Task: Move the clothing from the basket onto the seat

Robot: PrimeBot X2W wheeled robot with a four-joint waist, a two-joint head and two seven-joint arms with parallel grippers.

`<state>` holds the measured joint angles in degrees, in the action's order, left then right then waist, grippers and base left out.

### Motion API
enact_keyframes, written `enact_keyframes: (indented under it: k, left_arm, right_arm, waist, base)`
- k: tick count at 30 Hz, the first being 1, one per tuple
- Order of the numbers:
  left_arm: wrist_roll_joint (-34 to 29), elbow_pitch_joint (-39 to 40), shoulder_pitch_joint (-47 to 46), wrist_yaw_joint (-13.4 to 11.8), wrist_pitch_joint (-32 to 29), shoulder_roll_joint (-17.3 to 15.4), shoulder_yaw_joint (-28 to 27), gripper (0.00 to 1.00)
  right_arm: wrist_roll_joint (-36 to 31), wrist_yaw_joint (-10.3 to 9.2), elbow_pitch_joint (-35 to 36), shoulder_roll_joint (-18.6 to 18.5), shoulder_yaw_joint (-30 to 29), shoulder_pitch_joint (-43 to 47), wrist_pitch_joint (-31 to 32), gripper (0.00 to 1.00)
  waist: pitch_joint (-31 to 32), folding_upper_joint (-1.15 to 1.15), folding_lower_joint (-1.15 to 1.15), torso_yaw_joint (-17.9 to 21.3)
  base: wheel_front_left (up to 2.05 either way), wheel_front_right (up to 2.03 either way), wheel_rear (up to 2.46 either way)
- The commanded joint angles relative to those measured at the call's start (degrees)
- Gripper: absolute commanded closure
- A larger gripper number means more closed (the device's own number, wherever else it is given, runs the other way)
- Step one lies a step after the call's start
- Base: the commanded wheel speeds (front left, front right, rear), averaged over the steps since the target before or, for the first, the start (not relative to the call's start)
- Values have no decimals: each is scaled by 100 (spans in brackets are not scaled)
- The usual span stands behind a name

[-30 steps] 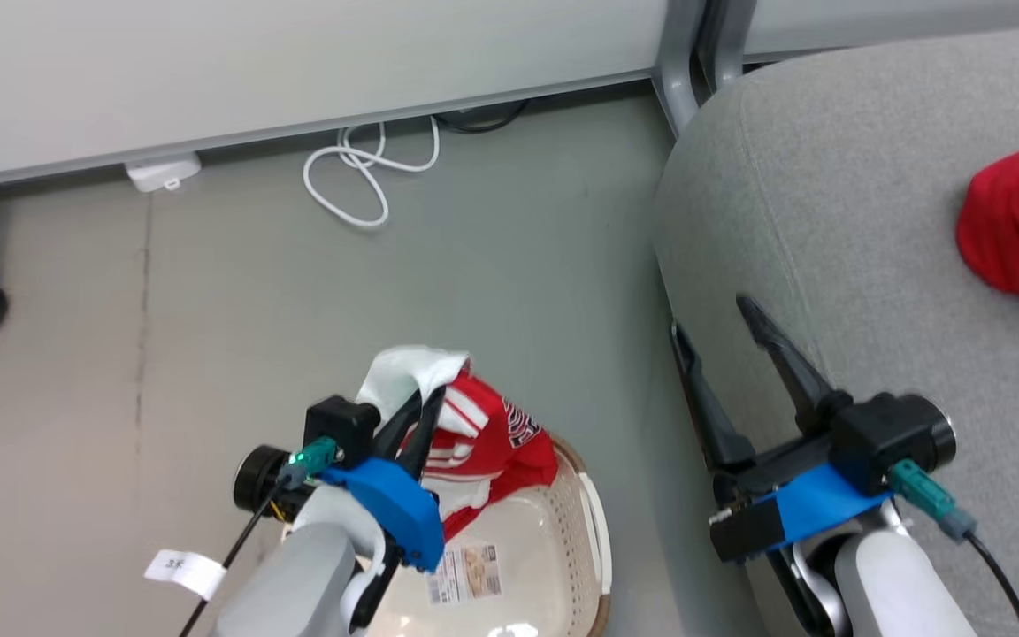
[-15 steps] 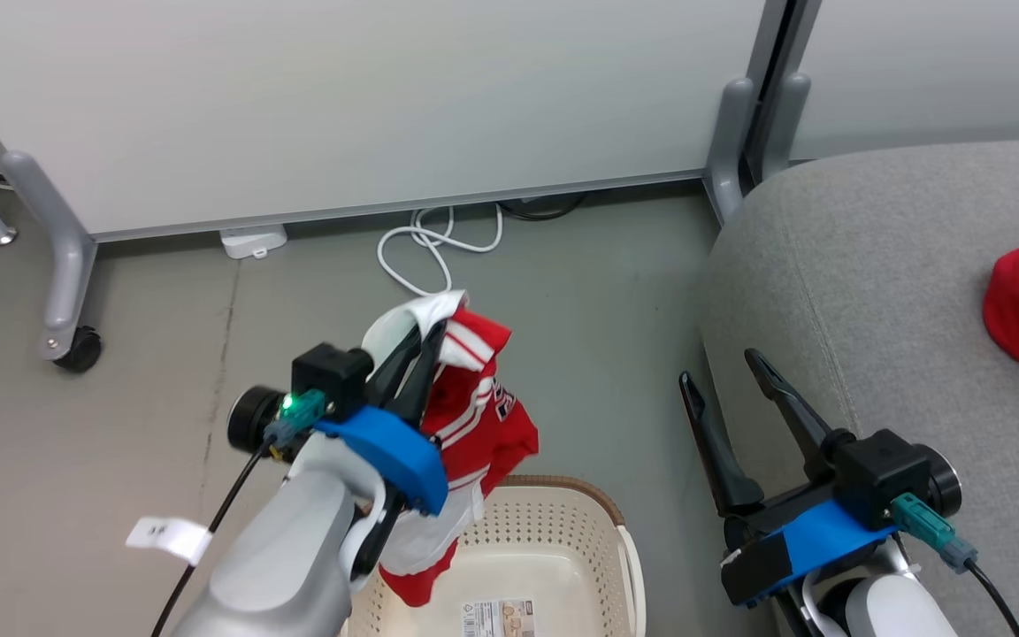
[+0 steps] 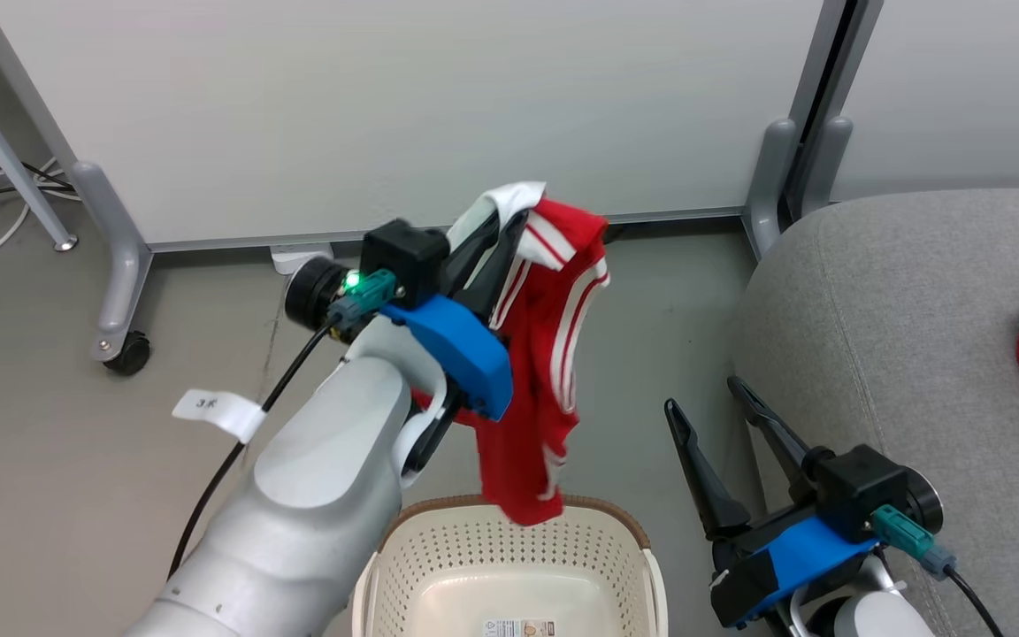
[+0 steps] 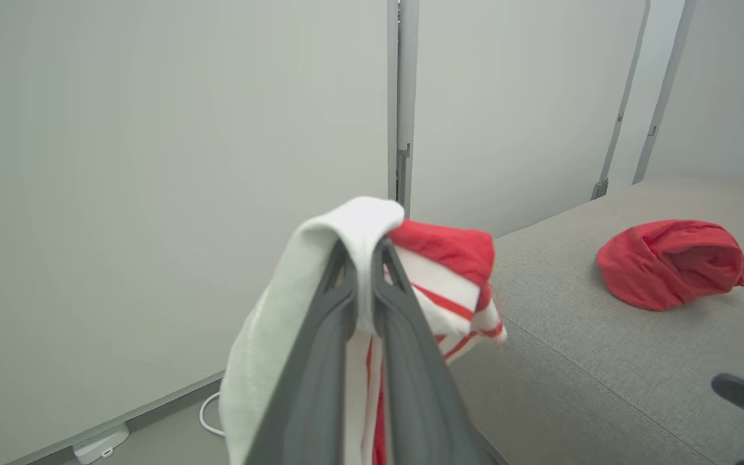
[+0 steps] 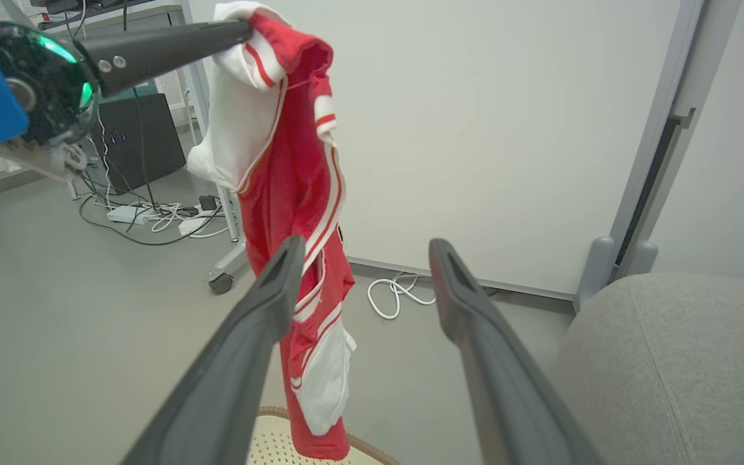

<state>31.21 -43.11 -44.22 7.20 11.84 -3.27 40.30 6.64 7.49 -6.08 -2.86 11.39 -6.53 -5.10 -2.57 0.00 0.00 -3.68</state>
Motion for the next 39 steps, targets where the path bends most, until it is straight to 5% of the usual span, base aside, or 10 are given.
enact_keyframes:
  k: [1, 21, 39]
  left_arm:
    - [35, 43, -173, 37, -40, 18, 75, 100]
    - [763, 521, -542, -135, -132, 38, 934, 100]
    - [1226, 939, -792, -264, -124, 38, 1594, 100]
  right_arm:
    - [46, 1, -8, -5, 17, 73, 18, 0]
    - [-109, 1, -485, -5, -76, -390, 302, 0]
    - [495, 1, -3315, -5, 398, -2240, 546, 0]
  waist:
    - [11, 0, 0, -16]
    - [-67, 0, 0, -36]
    - [-180, 0, 0, -270]
  base:
    - [0, 0, 0]
    - [0, 0, 0]
    - [0, 0, 0]
